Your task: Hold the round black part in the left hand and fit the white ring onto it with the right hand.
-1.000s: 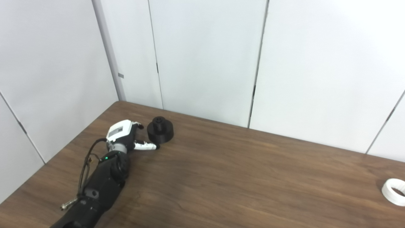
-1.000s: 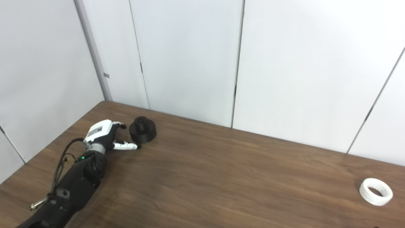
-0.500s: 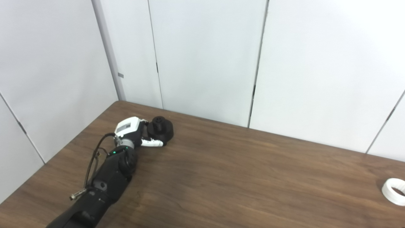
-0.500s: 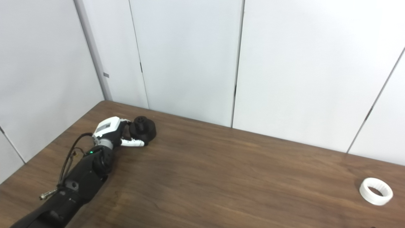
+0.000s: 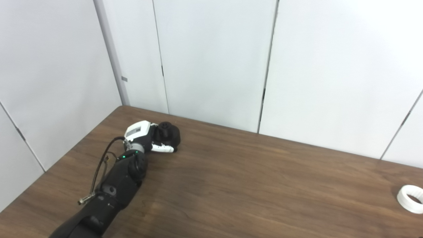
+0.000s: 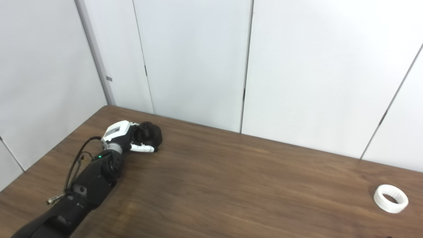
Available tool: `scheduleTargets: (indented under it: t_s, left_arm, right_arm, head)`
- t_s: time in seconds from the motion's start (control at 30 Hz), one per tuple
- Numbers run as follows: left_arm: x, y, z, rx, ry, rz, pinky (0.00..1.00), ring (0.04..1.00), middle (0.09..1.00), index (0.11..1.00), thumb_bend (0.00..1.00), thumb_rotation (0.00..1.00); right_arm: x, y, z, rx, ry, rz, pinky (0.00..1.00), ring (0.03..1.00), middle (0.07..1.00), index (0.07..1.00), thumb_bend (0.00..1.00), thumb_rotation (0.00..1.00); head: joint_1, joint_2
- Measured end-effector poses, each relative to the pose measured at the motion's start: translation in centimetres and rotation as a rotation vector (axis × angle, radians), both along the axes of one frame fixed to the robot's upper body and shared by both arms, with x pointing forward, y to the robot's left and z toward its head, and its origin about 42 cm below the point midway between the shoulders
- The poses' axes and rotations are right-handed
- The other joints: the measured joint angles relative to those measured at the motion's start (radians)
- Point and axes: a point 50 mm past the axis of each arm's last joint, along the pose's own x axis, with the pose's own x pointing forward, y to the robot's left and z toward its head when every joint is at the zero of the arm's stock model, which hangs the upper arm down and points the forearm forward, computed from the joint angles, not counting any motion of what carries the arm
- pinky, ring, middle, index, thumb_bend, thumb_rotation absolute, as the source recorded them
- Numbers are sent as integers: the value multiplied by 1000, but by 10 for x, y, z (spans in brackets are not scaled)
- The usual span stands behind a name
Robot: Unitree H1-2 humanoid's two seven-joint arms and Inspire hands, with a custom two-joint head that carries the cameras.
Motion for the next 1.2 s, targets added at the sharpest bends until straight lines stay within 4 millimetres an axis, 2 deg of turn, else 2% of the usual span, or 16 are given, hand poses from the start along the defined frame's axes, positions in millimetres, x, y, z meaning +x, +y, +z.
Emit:
scheduleTargets:
  t_s: [0.27, 0.47, 0.67, 0.83, 1.03, 1.2]
  left_arm:
    - [-1, 2, -4, -2, 6, 12, 1000, 1000, 944, 816, 1000, 472]
    - [1, 1, -3, -3, -6, 11, 1000, 995, 909, 741, 1000, 422]
    - [2, -1, -1, -2, -17, 14, 1000, 941, 848, 648, 983, 393]
    - [2, -4, -3, -5, -20, 14, 1000, 931, 849, 701, 993, 419]
    - [3, -5, -4, -2, -16, 11, 1000, 936, 866, 736, 1000, 419]
    - [4, -6, -3, 0, -16, 6, 1000, 935, 873, 757, 1000, 417]
  right_arm:
    - [0, 1, 0, 1, 0, 2, 833, 956, 947, 913, 713, 1000]
    - [0, 3, 6, -8, -21, 9, 845, 952, 944, 923, 734, 1000]
    - [-1, 3, 6, -9, -20, 9, 817, 944, 935, 924, 742, 1000]
    - [-1, 3, 6, -12, -18, 9, 819, 944, 927, 923, 747, 1000]
    - [-2, 4, 5, -24, -7, 8, 861, 947, 920, 929, 780, 1000]
    - [-3, 4, 5, -35, -1, 8, 858, 945, 916, 925, 788, 1000]
  head:
    - [-3, 5]
    - [-5, 9]
    - [-6, 9]
    - [-3, 15]
    - [-3, 15]
    - [-3, 18]
